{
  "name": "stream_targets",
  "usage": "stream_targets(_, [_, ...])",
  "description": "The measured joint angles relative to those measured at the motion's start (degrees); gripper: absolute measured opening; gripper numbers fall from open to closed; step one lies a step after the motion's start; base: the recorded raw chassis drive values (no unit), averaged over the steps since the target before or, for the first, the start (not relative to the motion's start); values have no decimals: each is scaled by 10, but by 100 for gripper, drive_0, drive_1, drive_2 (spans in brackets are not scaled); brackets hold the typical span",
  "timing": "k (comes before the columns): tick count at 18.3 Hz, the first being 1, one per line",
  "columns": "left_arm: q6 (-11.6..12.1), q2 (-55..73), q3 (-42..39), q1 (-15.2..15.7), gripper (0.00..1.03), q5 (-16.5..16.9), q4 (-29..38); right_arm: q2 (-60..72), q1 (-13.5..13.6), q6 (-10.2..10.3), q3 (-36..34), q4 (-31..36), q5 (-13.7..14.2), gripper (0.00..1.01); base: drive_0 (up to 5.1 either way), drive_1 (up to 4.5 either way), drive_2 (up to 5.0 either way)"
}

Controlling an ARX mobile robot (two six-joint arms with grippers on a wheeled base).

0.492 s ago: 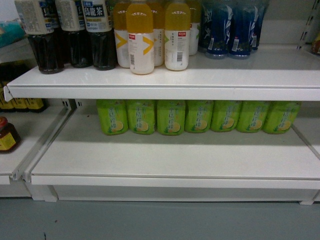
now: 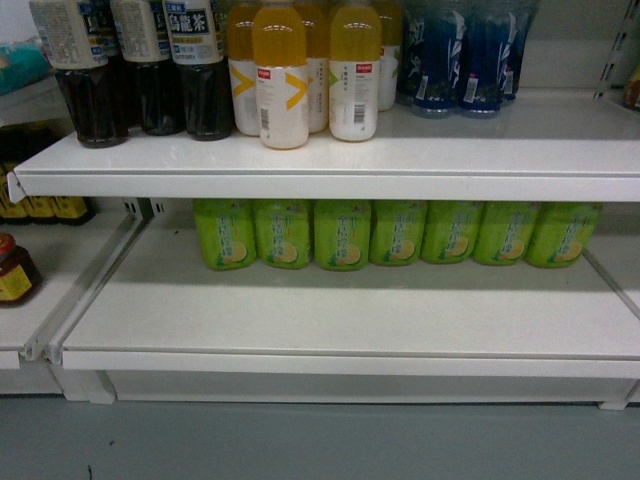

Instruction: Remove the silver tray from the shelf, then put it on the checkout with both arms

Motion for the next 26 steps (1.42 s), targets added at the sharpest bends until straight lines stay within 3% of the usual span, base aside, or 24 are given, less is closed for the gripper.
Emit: stream_targets(26, [6, 0, 0, 0, 98, 1, 0, 0, 0, 0, 0, 0, 1, 98, 0, 0, 0])
